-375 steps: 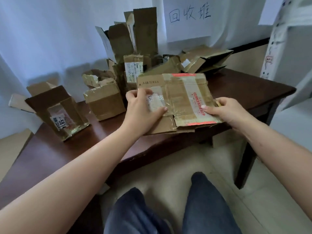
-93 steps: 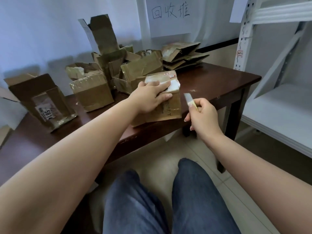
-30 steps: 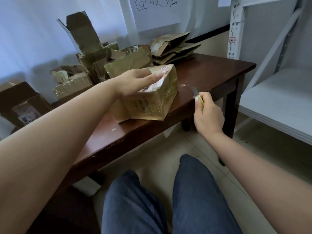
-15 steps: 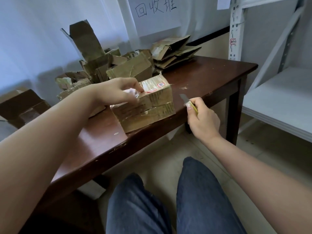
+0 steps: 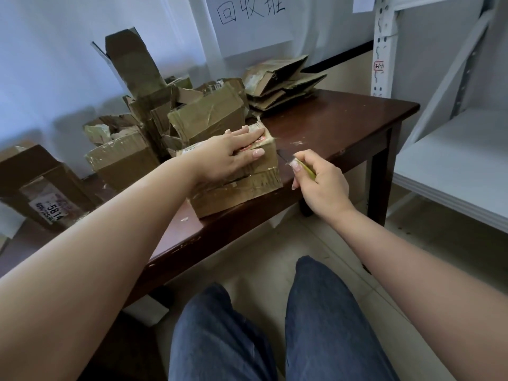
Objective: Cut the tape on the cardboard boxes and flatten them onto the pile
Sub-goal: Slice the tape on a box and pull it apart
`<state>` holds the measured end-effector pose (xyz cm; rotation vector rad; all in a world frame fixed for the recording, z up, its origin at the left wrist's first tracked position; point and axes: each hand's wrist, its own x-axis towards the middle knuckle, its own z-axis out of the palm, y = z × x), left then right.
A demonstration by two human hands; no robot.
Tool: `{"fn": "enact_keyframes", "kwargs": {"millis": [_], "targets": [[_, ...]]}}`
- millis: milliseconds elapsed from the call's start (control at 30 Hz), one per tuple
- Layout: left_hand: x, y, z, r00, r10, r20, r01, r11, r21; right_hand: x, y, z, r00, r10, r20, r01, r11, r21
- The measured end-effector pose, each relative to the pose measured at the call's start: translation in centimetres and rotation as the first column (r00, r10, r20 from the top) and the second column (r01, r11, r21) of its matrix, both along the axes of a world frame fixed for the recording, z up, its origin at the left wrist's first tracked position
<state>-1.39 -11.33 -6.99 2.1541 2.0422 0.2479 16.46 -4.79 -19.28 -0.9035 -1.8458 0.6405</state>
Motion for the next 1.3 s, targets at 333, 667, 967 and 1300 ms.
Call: {"fn": "enact_keyframes", "kwargs": {"millis": [333,667,967,1300], "targets": [[-1.3,1.0,-0.9,0.997,0.011,-0.074,-0.012,1.0,-0.014,-0.1,1.4,-0.5,0.991,-0.004,0.137,-0.011,0.994,0.111],[-1.2,1.0,-0.7,0.998,0.01,-0.065,-0.013,0.999,-0.045,-0.3,-0.1,-3.0,0.973,-0.059,0.223,0.02,0.985,0.173],[-1.1,-0.8,0.9,0.996,0.002,0.084,-0.028,0.952,0.305,0.2,-1.0,-3.1,0.992,-0.092,0.091,0.091,0.996,0.011],[-2.8,-5.5,-3.2,0.901,0.229,-0.368,-0.054,0.902,0.428,-2.2,-1.4,3.6,0.988,-0.152,0.017,0.128,0.883,0.451]]}}
